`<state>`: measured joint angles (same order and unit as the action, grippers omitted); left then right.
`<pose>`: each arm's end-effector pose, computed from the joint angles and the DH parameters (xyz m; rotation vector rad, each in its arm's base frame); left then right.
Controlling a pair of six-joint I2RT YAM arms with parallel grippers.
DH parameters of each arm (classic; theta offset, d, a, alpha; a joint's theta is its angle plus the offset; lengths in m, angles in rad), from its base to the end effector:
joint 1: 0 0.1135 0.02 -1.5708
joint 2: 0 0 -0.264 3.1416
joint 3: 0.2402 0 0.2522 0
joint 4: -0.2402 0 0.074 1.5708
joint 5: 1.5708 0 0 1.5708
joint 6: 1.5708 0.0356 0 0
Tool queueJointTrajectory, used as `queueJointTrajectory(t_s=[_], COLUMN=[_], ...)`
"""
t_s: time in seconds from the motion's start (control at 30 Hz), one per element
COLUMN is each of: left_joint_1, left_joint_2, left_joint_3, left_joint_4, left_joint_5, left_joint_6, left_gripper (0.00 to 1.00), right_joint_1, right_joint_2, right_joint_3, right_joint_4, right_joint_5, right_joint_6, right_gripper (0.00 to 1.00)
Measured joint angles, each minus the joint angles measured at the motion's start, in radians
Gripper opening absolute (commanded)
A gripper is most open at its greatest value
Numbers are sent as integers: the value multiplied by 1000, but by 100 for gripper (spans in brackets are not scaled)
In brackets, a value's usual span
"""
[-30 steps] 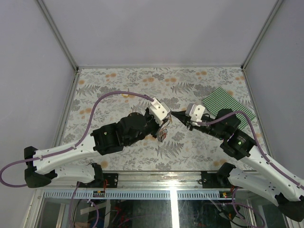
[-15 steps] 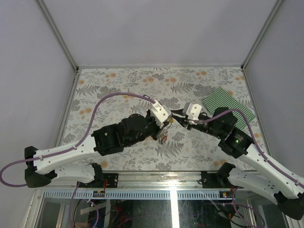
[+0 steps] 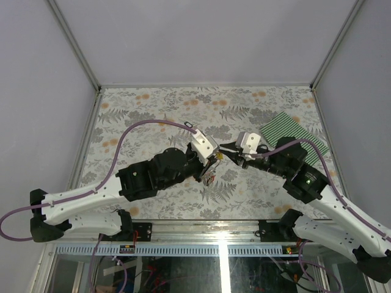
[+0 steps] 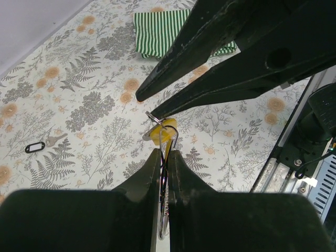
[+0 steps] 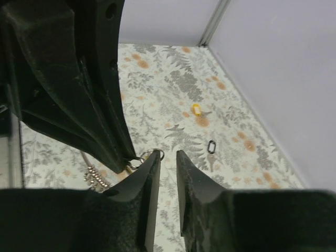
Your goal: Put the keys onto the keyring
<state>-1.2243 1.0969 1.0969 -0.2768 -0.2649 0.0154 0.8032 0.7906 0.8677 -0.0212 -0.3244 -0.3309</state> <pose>0.0932 -0.2308 0.3788 0.9336 1.6322 -0.5982 0.1179 0.1385 0.3859 -1.0434 1.1465 0.6210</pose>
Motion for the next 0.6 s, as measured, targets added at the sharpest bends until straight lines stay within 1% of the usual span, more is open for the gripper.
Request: queueJointTrajectory(t_s=[0.07,0.2,0.3,0.47,0.6], left_joint_1=[0,0,0,0,-1], left_joint_2=[-2,-10,-19,-22,-21], left_joint_3=[-2,-12,-22,-42,-56], left_joint_4=[3,16,22,48,64], left_joint_5=[14,40,60,109,138], left_joint_6=[-3,-11,-20,-42,-62], left_gripper=[0,0,0,0,0], right_joint_1=[0,0,0,0,0], right_joint_2=[9,18,18,18,18], right_joint_3=[23,82,115,152,173], right_joint_4=[-39,-137,-196,-280,-338], right_joint_5=[-18,-55,-74,-97,-100], right_joint_6=[-9,-44,-69,-98,-124], right_gripper=[19,32,38,44,47])
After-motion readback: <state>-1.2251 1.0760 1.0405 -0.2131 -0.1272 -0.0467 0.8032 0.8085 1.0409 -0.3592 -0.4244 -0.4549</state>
